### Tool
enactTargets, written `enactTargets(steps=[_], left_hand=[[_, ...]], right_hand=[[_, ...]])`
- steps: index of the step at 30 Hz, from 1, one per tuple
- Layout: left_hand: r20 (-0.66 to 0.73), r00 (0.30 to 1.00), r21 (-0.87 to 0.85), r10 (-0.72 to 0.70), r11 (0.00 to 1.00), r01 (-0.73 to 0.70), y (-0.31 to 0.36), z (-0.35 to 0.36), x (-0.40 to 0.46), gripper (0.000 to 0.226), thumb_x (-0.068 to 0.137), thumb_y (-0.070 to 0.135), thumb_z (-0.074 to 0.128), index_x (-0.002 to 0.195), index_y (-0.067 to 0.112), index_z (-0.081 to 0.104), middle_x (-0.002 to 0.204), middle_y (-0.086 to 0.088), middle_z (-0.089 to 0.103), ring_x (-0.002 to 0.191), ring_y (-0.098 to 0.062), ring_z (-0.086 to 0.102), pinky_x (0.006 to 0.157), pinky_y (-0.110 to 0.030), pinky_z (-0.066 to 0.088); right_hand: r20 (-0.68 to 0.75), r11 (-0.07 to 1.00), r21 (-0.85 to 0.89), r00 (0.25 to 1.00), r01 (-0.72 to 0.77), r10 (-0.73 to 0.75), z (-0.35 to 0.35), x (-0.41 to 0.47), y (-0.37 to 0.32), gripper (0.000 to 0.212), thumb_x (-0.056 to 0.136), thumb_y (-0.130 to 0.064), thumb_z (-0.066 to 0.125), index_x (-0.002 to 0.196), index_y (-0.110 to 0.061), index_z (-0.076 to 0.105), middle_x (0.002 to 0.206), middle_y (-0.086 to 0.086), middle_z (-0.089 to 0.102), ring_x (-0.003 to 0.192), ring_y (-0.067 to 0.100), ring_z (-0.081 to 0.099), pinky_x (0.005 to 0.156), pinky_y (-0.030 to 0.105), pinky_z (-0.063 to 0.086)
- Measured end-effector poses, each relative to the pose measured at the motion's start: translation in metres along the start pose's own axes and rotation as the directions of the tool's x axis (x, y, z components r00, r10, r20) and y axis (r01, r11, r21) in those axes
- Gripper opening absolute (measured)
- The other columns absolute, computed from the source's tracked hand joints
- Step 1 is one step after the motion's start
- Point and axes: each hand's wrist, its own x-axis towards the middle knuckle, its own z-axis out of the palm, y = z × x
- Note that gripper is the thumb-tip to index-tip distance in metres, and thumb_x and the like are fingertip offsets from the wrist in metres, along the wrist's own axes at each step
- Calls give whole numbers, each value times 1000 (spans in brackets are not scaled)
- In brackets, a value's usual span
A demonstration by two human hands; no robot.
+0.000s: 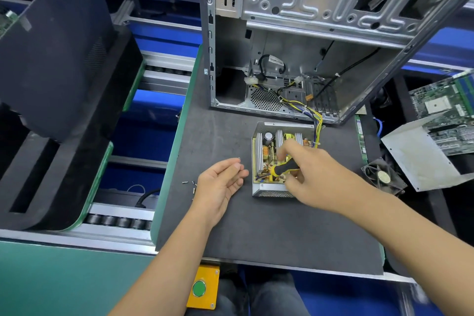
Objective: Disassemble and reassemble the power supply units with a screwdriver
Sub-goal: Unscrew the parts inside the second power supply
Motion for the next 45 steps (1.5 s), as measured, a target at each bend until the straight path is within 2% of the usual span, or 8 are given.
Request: enactTargets(steps=[7,13,22,26,30,36,40,45], left_hand=[[4,1000,25,-4,1000,4,-3,5,-3,11,94,6,63,103,7,71,83,-5,75,74,-12,72,66,-20,56],[5,1000,10,7,1000,-7,0,7,-5,12,95,4,62,104,4,70,85,-7,73,73,-13,72,66,-21,56],[-19,1000,12,1,1000,-1,1,3,-4,10,94,4,63,99,7,72,81,-6,74,74,-15,72,65,-21,56],[-19,1000,8,-5,1000,5,1,4,-5,10,94,4,63,99,7,71,82,-6,74,73,-14,72,65,-21,56],[-20,1000,10,-12,1000,12,2,4,-6,10,95,4,62,101,6,71,83,-6,74,74,-14,72,66,-21,57],[-20,1000,28,-24,999,24,4,6,-8,11,97,7,60,101,6,69,82,-4,75,77,-15,74,66,-21,57],[7,999,30,-33,999,32,7,6,-9,12,99,7,57,103,5,68,87,-7,77,84,-19,75,69,-24,59],[72,997,4,-23,1000,22,7,12,-11,13,98,5,56,104,1,67,94,-13,77,92,-25,75,73,-28,60]], right_hand=[[-140,810,-584,989,-50,-39,2,13,-25,57,86,-76,24,73,-23,38,58,-1,32,74,32,63,52,32,27],[-63,937,-256,963,237,-260,5,16,-29,13,98,-34,47,95,-23,42,95,-3,42,80,32,58,65,41,45],[58,880,-455,991,136,-123,-4,22,-27,14,99,-17,51,111,-17,46,114,5,37,100,27,49,81,35,43],[-28,736,-672,990,85,-140,-2,19,-35,36,102,-53,33,100,-21,47,102,3,61,92,31,66,60,33,37],[30,930,-331,987,161,-160,-1,18,-29,19,98,-33,53,105,-20,41,107,1,40,84,24,51,71,37,45],[-266,830,-556,954,-36,-137,6,16,-22,22,101,-35,52,89,-16,54,84,5,57,70,37,64,54,35,40],[-540,986,-83,839,-141,75,0,7,14,38,98,-31,48,65,-14,38,52,-3,37,54,31,45,53,35,34],[-527,909,340,751,-242,397,11,-2,34,48,98,-41,46,62,-9,44,54,8,55,58,20,46,59,28,40]])
